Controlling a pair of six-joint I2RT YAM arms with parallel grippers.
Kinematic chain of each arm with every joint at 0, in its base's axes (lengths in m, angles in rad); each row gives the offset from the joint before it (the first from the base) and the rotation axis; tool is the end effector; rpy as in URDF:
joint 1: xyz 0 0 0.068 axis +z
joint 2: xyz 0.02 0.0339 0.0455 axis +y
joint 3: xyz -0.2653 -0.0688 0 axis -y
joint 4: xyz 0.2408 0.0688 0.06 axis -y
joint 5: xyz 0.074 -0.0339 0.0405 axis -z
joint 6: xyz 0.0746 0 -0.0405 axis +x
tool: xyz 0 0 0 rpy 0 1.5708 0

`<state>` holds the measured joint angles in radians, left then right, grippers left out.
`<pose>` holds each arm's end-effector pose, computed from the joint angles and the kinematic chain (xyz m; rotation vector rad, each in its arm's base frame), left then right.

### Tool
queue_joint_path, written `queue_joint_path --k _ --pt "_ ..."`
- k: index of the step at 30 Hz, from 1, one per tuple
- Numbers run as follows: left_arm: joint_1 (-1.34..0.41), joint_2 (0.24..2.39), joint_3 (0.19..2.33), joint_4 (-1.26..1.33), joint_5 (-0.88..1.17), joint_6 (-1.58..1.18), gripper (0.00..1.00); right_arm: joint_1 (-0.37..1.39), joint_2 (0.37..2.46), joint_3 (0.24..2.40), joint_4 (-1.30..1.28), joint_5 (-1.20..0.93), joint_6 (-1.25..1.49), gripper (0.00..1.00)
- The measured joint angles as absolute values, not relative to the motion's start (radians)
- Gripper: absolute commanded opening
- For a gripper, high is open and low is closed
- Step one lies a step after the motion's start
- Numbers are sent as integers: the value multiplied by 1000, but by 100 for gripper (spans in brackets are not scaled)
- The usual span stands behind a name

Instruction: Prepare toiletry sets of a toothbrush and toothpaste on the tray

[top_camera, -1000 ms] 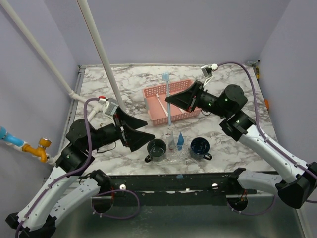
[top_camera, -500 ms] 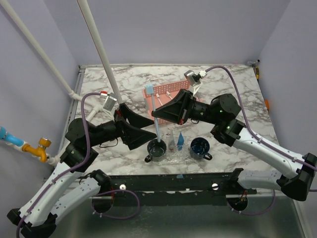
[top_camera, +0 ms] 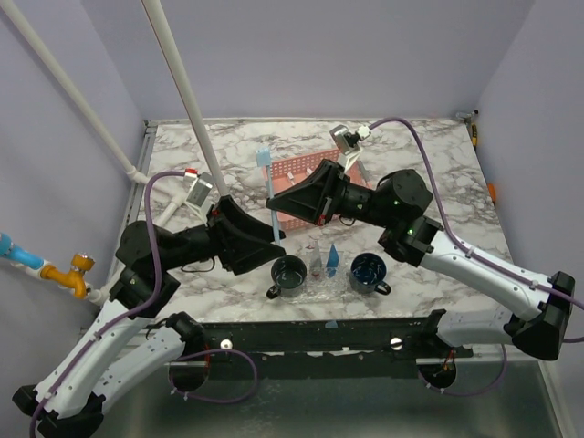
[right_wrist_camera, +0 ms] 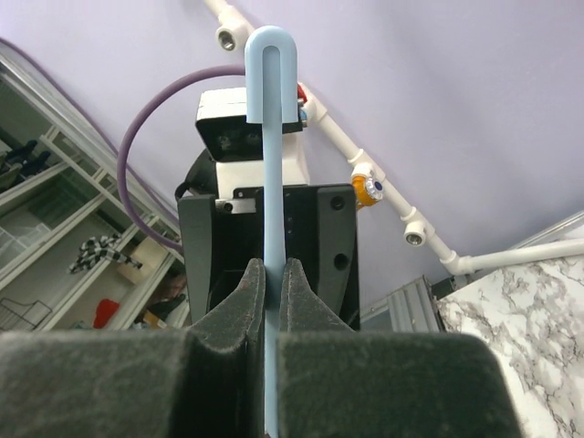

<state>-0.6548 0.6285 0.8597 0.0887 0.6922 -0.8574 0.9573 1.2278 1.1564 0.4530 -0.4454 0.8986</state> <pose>0.0906 -0.1296 0.4244 0.5466 1.4440 -1.6747 0.1501 0.2690 0.4586 -0.5067 1.3774 1.8361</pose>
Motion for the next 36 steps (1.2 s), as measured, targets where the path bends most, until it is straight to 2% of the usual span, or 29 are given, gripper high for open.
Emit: queue_joint_path --k 8,12,13,17,18,22,25,36 --pt "-654 623 860 87 707 -860 26 980 1230 1157 454 -399 886 1" --pt "-654 624 860 78 707 -860 2 990 1227 1157 456 -387 880 0" --pt "-653 625 860 75 707 -865 0 993 1224 1157 456 -385 872 0" --pt "-652 627 860 72 707 -870 0 995 1217 1157 449 -379 848 0" --pt "-652 627 860 72 707 -869 0 996 1216 1157 445 -377 844 4" --pt "-651 627 860 57 707 -862 0 996 1208 1157 419 -371 828 34" --pt "-651 628 860 40 711 -843 0 996 1201 1161 378 -358 806 46" --pt "-651 616 877 -150 788 -731 0 995 1200 1344 9 -386 630 61"
